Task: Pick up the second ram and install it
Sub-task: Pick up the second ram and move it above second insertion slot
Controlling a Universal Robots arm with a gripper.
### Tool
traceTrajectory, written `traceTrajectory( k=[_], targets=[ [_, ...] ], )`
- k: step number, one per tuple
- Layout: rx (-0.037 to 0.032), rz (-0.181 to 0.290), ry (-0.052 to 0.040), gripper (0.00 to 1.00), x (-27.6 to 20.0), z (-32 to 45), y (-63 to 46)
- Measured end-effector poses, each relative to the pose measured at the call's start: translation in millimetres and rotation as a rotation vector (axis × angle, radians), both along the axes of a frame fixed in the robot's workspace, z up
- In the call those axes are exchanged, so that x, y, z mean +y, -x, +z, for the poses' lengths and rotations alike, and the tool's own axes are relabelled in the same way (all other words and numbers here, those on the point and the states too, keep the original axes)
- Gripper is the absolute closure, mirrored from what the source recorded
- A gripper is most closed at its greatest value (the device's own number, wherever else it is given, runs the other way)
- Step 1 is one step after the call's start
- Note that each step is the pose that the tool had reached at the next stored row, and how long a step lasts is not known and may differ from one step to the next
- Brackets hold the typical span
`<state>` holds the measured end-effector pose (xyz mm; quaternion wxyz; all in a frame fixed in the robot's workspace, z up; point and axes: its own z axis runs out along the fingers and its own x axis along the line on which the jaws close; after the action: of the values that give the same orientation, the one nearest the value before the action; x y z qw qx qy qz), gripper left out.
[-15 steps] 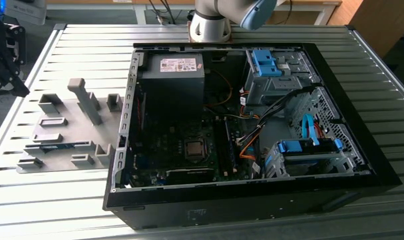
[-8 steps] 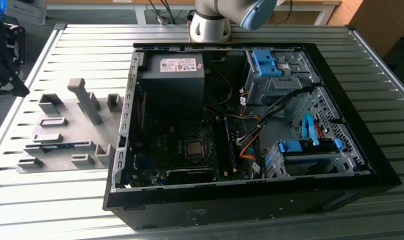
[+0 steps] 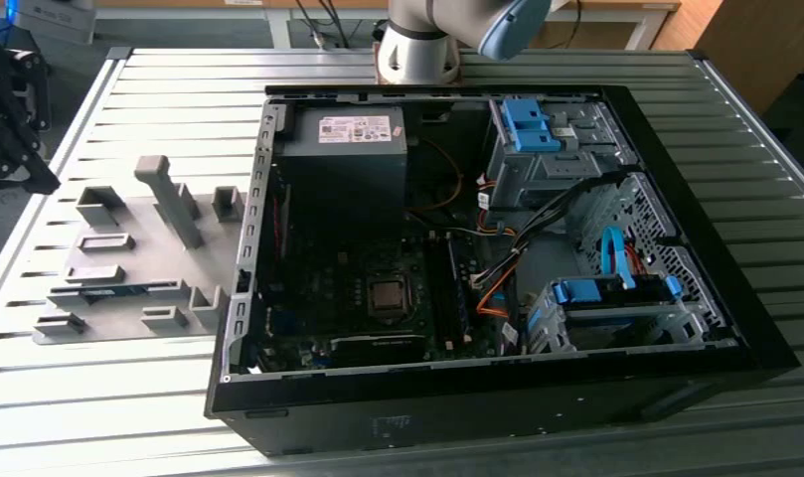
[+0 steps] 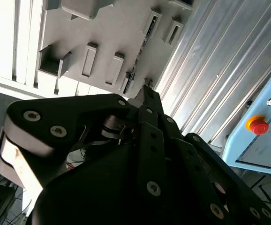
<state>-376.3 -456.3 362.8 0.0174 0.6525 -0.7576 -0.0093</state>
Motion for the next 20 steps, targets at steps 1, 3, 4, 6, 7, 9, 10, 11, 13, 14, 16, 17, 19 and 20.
traceTrajectory(
  k=[1,3,4,6,7,9,10,11,13,14,16,17,19,20],
  targets=[
    [0.0000,0.011,0.0000,0.89,0.0,-0.2,0.2],
    [-0.0005,0.016,0.0000,0.89,-0.1,-0.4,1.2],
    [-0.0006,0.017,0.0000,0.89,-0.2,-0.4,1.1],
    [-0.0005,0.017,0.0001,0.89,-0.3,-0.4,1.1],
    [-0.0005,0.017,0.0001,0.89,-0.3,-0.5,1.1],
    [-0.0010,0.022,-0.0018,0.84,-0.5,-1.7,1.5],
    [-0.0009,0.024,-0.0095,0.84,-0.5,-2.3,2.5],
    [-0.0011,0.024,-0.0242,0.77,-0.6,-2.5,3.5],
    [-0.0020,0.024,-0.0526,0.71,-1.2,-3.0,6.8],
    [-0.0021,0.024,-0.0604,0.65,-1.7,-3.7,8.5],
    [-0.0016,0.041,-0.0621,0.58,-2.3,-7.0,9.2],
    [-0.0010,0.055,-0.0621,0.58,-2.4,-8.8,9.2],
    [0.0012,0.078,-0.0622,0.58,-3.0,-12.4,9.1],
    [0.0028,0.087,-0.0623,0.58,-3.6,-14.2,9.1]
  ],
)
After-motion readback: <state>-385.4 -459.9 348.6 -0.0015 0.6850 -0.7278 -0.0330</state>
